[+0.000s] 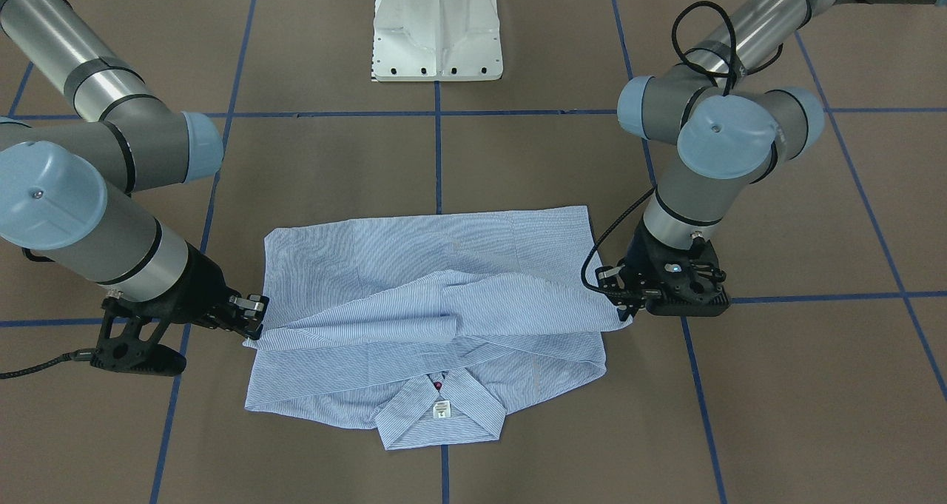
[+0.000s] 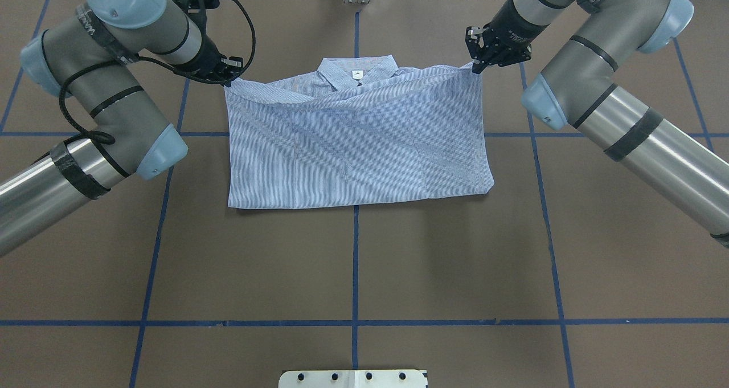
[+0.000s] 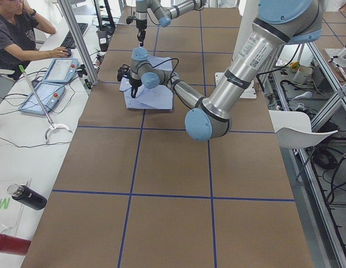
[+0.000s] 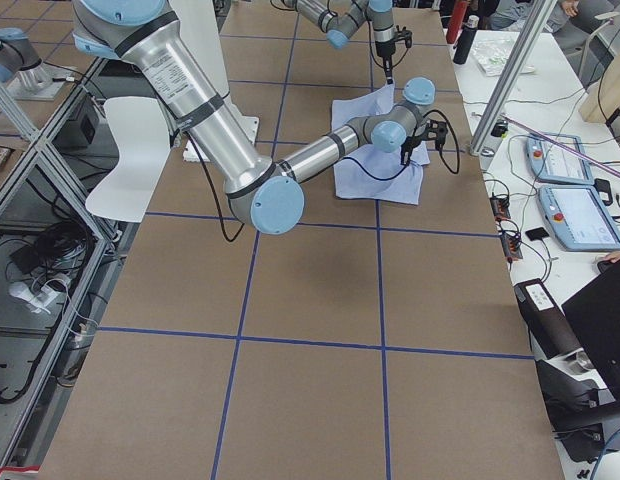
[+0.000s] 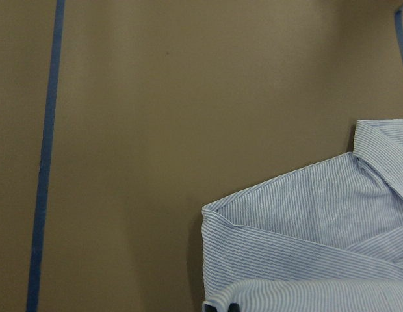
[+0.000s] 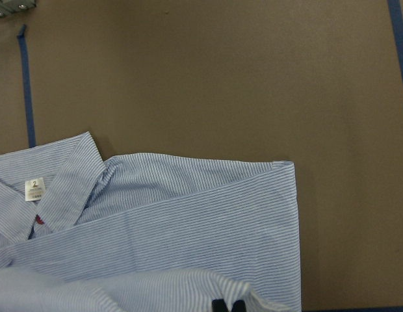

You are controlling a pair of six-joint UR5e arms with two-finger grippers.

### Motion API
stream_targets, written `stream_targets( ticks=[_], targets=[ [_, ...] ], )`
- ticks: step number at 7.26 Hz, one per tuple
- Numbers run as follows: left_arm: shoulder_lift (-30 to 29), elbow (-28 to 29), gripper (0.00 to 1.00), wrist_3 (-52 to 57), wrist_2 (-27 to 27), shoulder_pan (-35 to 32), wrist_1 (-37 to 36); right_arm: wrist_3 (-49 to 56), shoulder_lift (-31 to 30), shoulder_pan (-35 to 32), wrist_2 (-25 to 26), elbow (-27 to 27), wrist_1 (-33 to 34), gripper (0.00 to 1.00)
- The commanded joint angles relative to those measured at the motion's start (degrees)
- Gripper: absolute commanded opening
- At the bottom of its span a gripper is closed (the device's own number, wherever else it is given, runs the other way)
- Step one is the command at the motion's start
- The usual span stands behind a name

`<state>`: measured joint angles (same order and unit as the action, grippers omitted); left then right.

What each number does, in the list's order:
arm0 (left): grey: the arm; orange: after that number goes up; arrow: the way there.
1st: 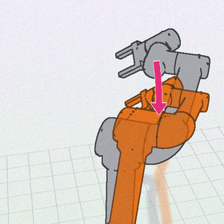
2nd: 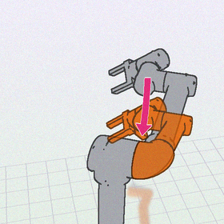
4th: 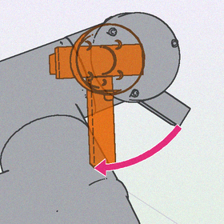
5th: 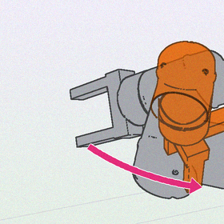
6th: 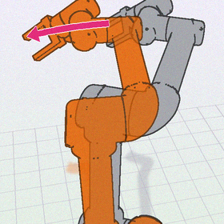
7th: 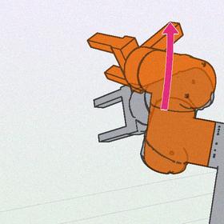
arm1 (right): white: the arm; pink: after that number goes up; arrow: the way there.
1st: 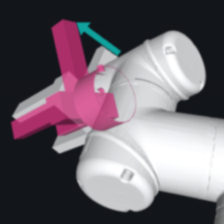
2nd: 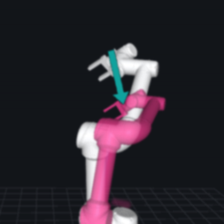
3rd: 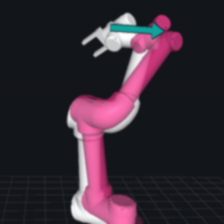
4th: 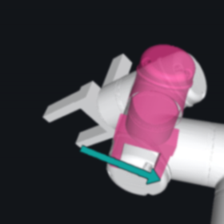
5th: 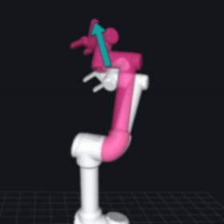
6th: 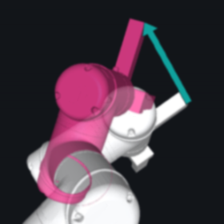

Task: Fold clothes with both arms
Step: 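Lay the hem down at the collar and open both grippers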

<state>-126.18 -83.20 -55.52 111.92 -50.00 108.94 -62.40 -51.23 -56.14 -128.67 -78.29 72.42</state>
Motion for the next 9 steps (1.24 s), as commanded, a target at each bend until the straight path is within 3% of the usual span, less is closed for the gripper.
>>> stream_targets(
  ticks=[1,4,5,8,9],
  targets=[
    [-0.03,1.98,0.00,0.07,-0.03,-0.01,1.79,0.00,-0.01,-0.02,0.78,0.59,0.00,0.00],
    [-2.74,8.64,0.00,0.07,-0.03,-0.01,6.10,0.00,0.33,0.07,1.57,1.37,-0.09,0.00],
    [-3.27,9.97,0.00,0.07,-0.03,-0.01,6.37,-0.09,1.56,0.15,2.62,4.25,-2.70,0.00],
    [-3.37,10.33,0.03,0.07,-0.12,-0.01,6.55,-0.09,2.36,0.16,2.90,9.20,-6.95,0.00],
    [-3.37,10.42,0.67,0.07,-0.29,-0.01,7.94,0.00,2.27,0.50,3.07,9.64,-7.03,0.76]
  ],
)
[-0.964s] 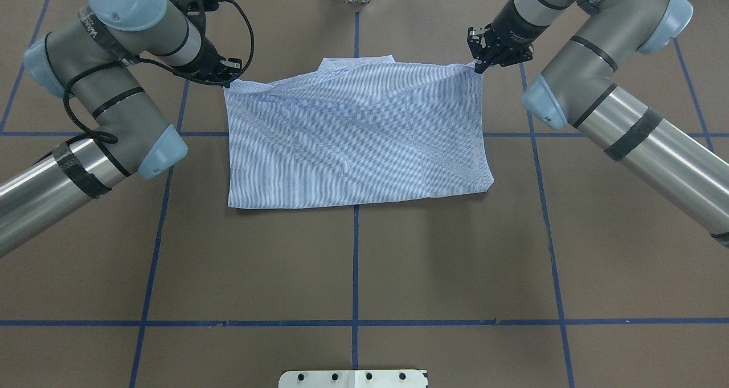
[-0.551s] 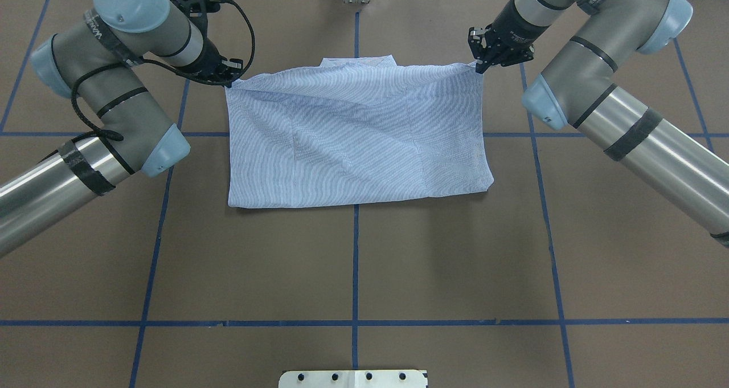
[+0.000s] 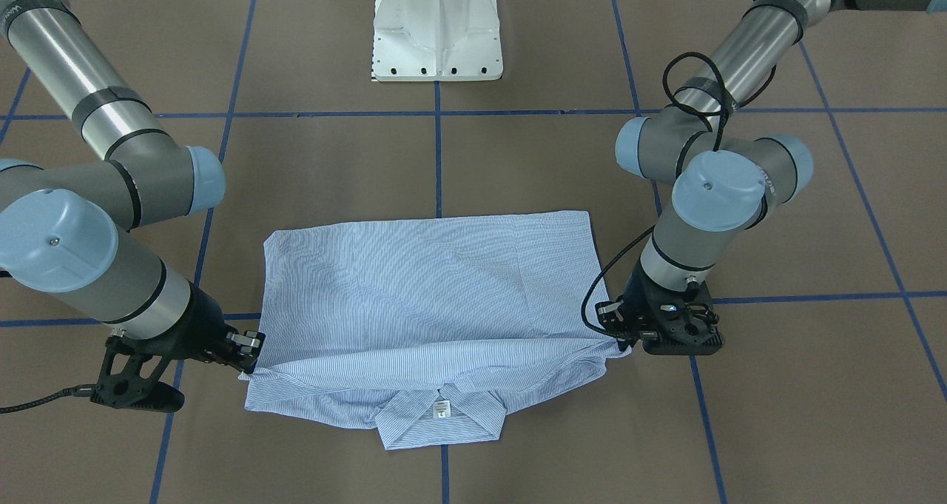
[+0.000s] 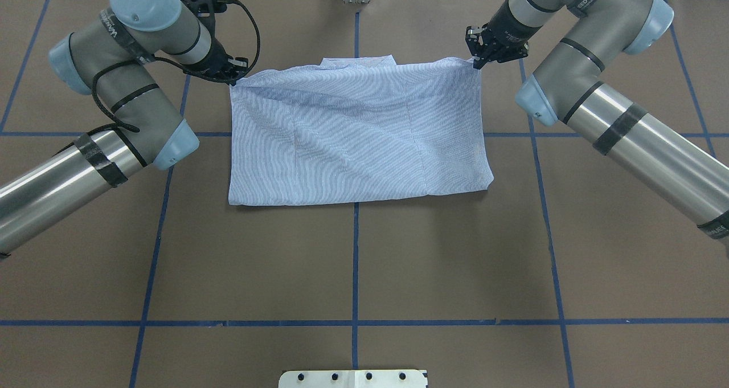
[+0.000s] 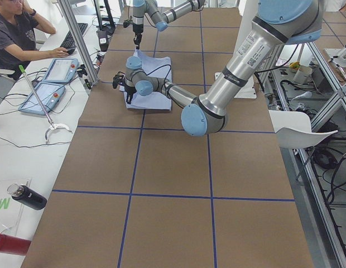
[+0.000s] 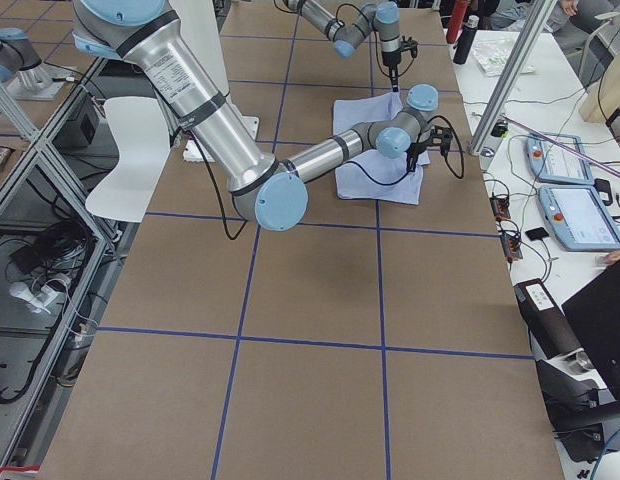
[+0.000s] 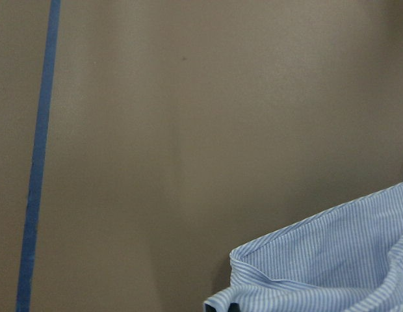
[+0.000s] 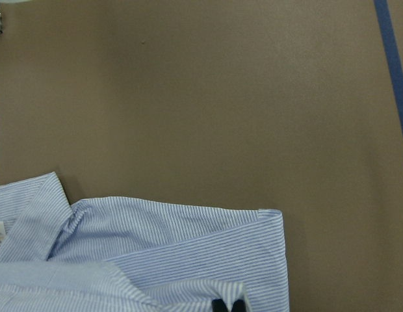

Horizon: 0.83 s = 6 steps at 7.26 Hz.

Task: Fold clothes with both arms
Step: 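Lay the hem down at the collar and open both grippers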

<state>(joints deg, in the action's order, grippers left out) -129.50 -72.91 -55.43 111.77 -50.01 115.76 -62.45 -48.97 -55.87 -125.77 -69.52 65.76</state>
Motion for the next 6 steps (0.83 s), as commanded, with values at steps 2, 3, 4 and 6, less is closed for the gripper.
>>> stream_targets(
  ticks=[2,3,4,6],
  targets=[
    [-0.22,0.49,1.00,-0.65,-0.41,0.00,1.93,0.05,0.11,0.24,0.43,1.40,-0.28,1.00],
    [-0.05,1.01,1.00,-0.12,-0.49,-0.09,1.93,0.05,0.11,0.33,0.43,1.50,-0.19,1.00],
    [-0.05,0.93,1.00,-0.12,-0.50,-0.09,1.93,0.05,-0.15,0.59,0.26,1.41,-0.28,1.00],
    [-0.14,0.67,1.00,-0.29,-0.41,-0.09,1.93,-0.56,-1.47,2.07,0.00,-0.68,-0.89,1.00]
  ],
)
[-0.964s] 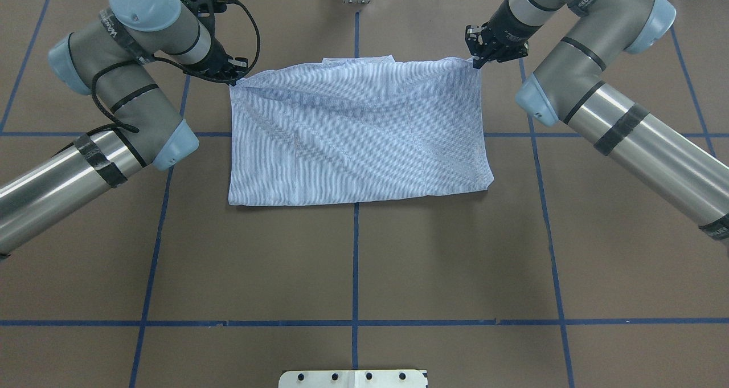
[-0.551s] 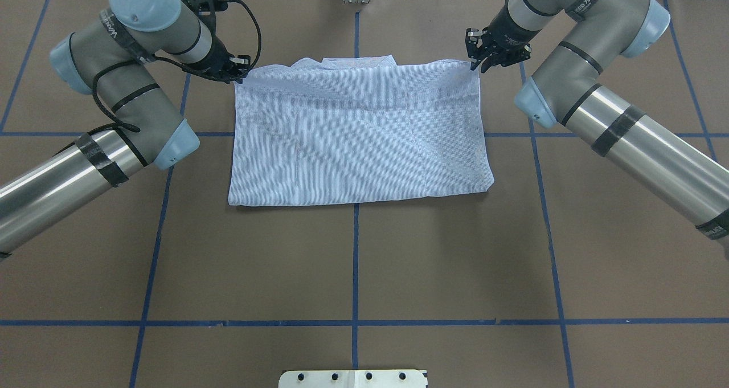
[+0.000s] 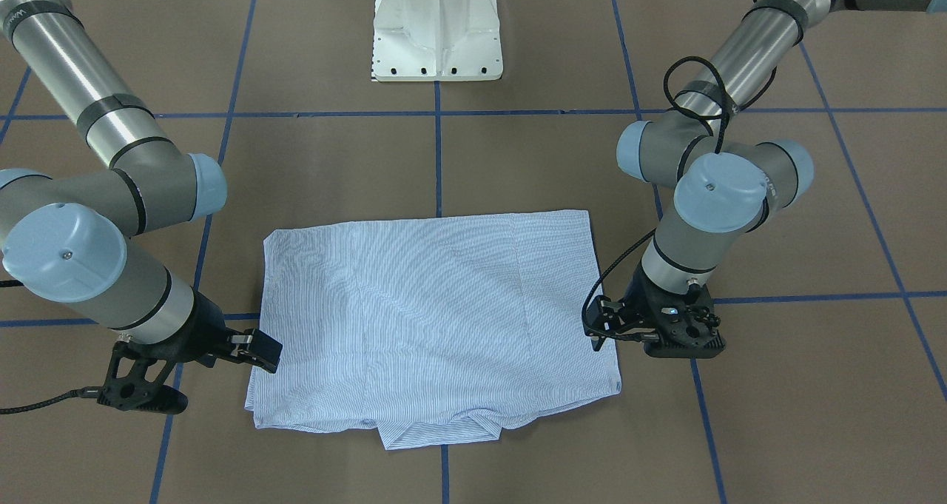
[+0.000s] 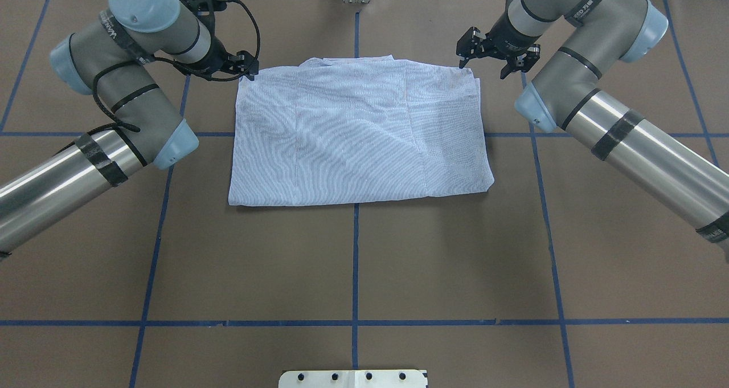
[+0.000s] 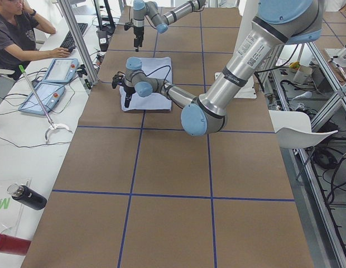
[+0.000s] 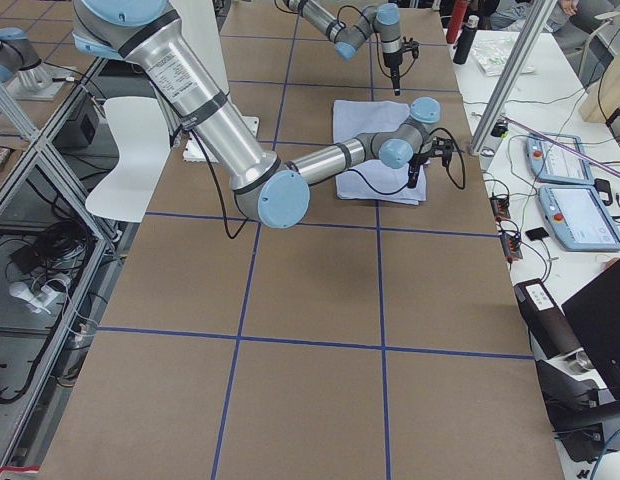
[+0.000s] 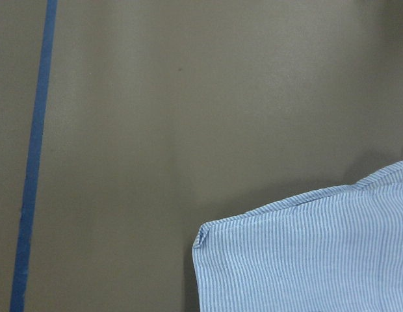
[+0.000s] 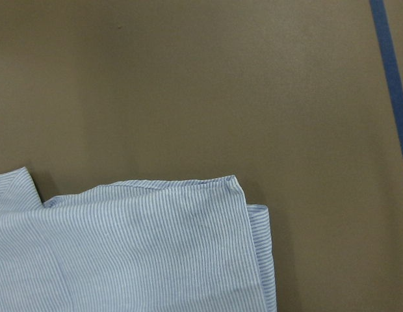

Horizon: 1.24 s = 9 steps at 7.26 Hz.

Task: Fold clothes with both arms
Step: 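Lower the right gripper to the folded shirt's side edge and grasp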

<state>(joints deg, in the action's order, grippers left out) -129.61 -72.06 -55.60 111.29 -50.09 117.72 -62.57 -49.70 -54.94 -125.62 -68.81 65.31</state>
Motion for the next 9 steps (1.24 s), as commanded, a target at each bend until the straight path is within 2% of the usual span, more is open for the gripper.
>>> stream_targets(
  ticks=[1,4,7,9],
  targets=[
    [-0.11,-0.36,1.00,-0.29,0.06,-0.01,-0.12,-0.88,-2.92,3.24,-0.15,-5.15,-0.53,1.00],
    [-0.03,-1.50,1.00,-0.73,0.24,-0.01,-0.21,-1.76,-13.81,6.42,-1.37,-17.90,0.25,1.00],
    [0.15,-1.59,1.00,-0.73,0.15,-0.01,-0.21,-1.76,-15.51,10.37,-0.85,-18.03,0.43,0.99],
    [0.24,-1.59,1.00,-0.73,0.24,-0.01,-0.21,-1.68,-15.95,10.38,-1.29,-18.02,0.43,0.96]
  ],
)
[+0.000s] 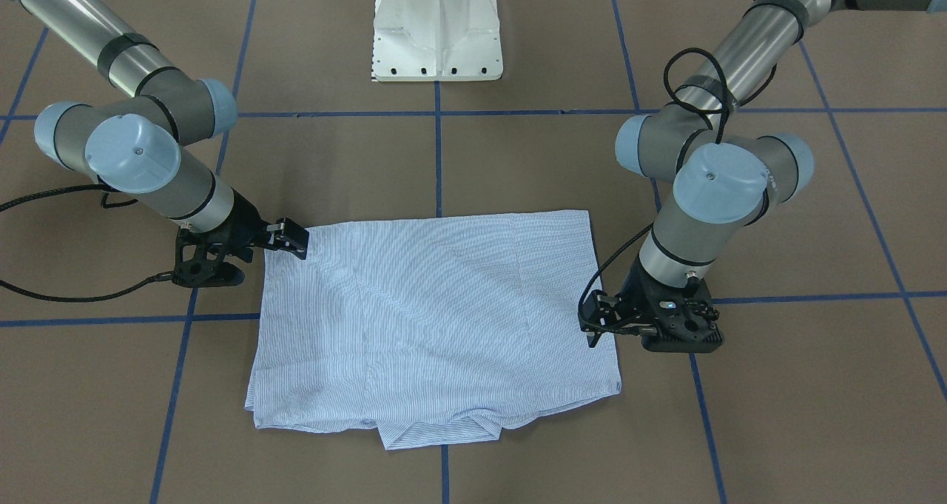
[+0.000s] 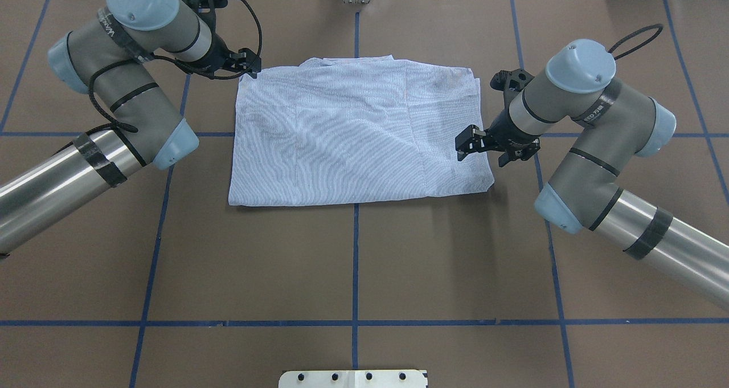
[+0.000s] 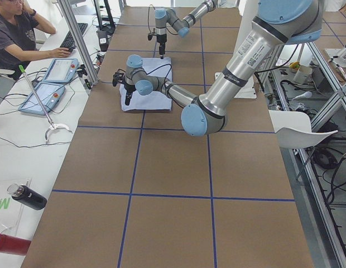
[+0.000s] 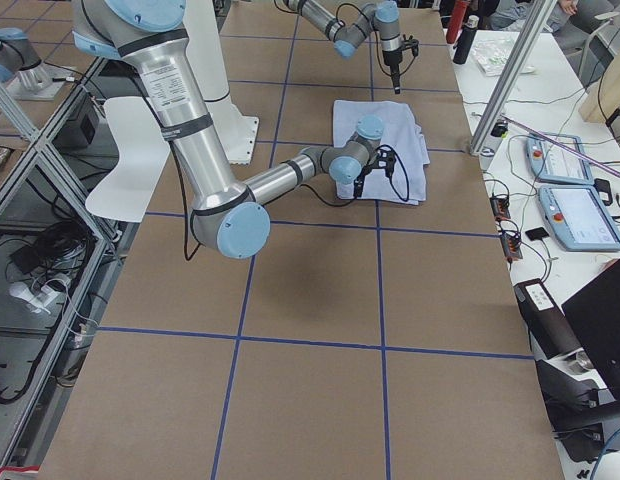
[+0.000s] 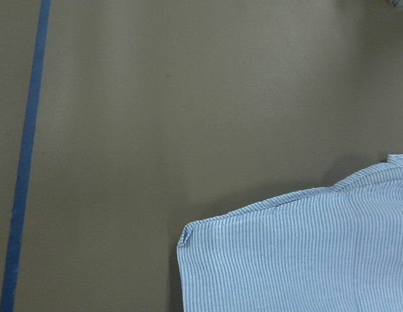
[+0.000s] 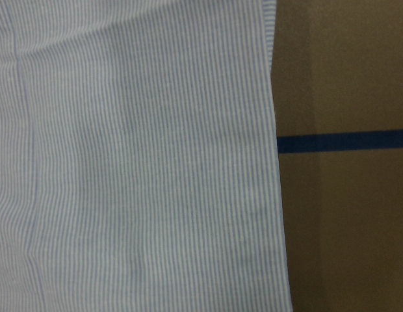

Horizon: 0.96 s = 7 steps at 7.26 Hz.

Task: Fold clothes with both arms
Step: 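Lower the right gripper to the folded shirt's side edge and grasp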

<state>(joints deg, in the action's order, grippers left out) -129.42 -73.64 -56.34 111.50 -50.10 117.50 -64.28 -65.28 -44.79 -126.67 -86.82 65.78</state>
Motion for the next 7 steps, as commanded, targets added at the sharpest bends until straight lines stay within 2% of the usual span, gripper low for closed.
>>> stream_targets(
  ticks=[1,2,4,5,7],
  targets=[
    [0.04,-0.01,1.00,0.00,0.03,0.00,0.01,0.03,-0.89,0.32,-0.42,0.07,-0.03,0.83],
    [-0.05,-0.01,1.00,0.00,0.03,0.00,0.01,0.03,-1.42,0.32,-0.51,-0.36,-0.12,0.78],
    [0.04,-0.01,1.00,0.00,0.03,0.00,0.01,0.03,-1.43,0.40,-0.59,-0.54,-0.12,0.76],
    [0.04,-0.01,1.00,0.00,-0.06,0.00,0.01,0.03,-1.43,0.58,-0.51,-0.54,-0.12,0.65],
    [0.21,-0.27,1.00,0.00,-0.06,0.00,0.01,0.03,-2.04,1.45,-0.51,-0.63,-0.30,0.65]
  ],
)
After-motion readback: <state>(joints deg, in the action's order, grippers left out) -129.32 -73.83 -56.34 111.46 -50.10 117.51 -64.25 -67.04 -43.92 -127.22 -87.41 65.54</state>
